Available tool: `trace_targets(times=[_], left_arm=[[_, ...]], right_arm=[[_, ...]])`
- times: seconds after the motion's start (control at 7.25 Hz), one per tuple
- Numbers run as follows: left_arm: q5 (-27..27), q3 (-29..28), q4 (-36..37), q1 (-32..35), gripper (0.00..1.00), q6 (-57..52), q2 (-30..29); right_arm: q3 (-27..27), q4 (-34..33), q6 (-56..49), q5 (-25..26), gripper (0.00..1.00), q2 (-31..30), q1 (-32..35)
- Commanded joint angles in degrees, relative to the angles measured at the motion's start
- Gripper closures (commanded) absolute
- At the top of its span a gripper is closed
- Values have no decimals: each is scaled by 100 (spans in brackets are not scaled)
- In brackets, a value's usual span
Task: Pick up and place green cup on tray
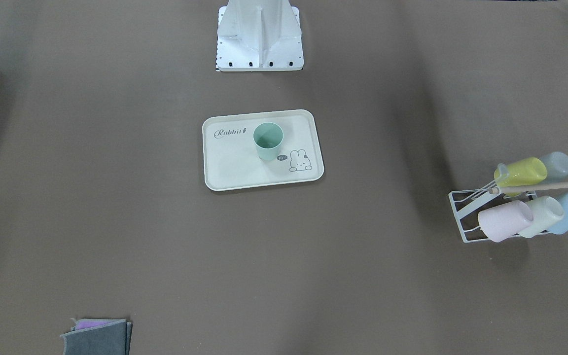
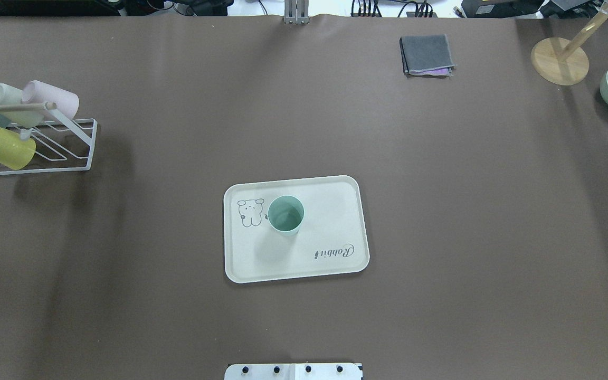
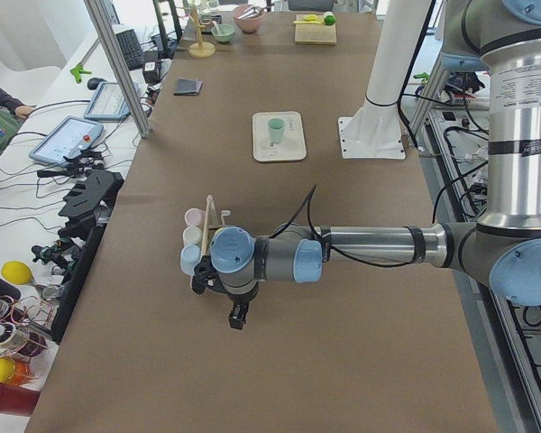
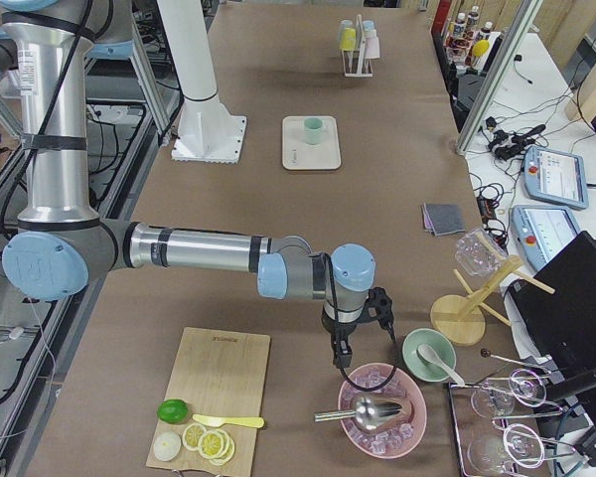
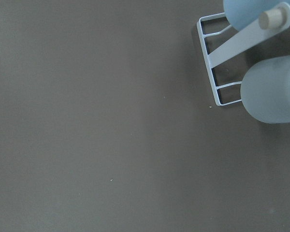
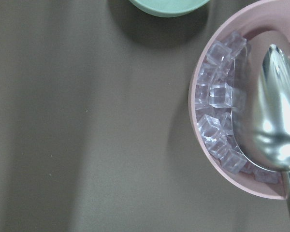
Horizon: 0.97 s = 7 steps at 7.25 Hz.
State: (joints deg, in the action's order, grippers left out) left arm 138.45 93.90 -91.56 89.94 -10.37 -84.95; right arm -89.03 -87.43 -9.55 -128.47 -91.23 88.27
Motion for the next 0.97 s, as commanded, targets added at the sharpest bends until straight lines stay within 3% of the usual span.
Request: trace_targets(times=[0.0, 0.83], left_arm=[[-2, -21, -2, 6, 1, 0, 5], [-11, -56, 7, 6, 1, 9, 5]], right_arm=[[17, 7, 6, -3, 0, 26, -3], [9, 7, 41, -12, 0, 79, -3]])
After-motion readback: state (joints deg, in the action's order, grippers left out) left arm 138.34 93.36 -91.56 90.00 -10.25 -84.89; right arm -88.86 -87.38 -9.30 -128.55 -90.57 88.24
